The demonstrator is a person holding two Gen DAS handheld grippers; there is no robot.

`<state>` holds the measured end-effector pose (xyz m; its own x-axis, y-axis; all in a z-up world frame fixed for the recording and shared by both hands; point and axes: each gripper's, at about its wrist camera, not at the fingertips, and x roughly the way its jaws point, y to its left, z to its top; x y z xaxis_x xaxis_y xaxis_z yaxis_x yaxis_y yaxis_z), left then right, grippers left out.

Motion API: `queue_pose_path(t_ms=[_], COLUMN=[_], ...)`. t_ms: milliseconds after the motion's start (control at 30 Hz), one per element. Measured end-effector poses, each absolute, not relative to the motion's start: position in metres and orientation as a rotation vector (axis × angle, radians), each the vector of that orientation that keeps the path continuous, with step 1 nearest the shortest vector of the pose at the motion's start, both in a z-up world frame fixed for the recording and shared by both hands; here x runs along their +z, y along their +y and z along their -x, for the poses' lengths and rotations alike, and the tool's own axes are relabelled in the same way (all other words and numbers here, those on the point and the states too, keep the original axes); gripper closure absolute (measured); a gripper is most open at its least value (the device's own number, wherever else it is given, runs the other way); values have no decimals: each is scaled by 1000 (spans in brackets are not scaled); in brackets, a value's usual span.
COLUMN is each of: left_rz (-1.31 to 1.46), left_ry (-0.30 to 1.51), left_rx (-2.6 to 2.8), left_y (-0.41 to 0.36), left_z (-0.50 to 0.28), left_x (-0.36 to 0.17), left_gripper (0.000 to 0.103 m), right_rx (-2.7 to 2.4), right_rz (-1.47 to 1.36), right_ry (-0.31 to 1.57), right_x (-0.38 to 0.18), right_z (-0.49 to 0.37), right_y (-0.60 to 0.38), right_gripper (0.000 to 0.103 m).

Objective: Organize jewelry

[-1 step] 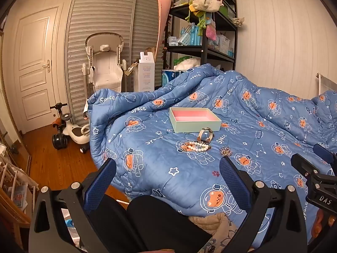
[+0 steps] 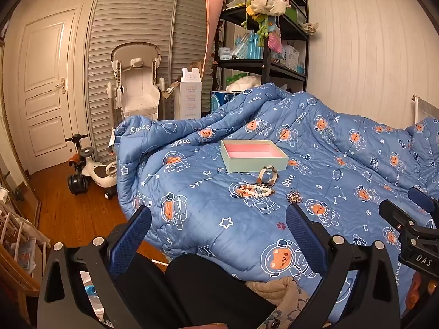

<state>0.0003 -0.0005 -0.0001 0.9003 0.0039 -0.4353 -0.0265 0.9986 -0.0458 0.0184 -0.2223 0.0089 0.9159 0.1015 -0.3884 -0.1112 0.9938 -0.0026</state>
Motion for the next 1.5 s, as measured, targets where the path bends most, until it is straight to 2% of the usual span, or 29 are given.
queue_pose_path(t_ms=[1500], left_rz=[51], left_ry=[443], left_rx=[1], left_y=[-2], left_z=[0], left_x=[-2], left_gripper=[7], right_rx=[109], right_rz=[24], right_ry=[397], right_x=[13], right_z=[-18], right_y=[-224], right_gripper=[5])
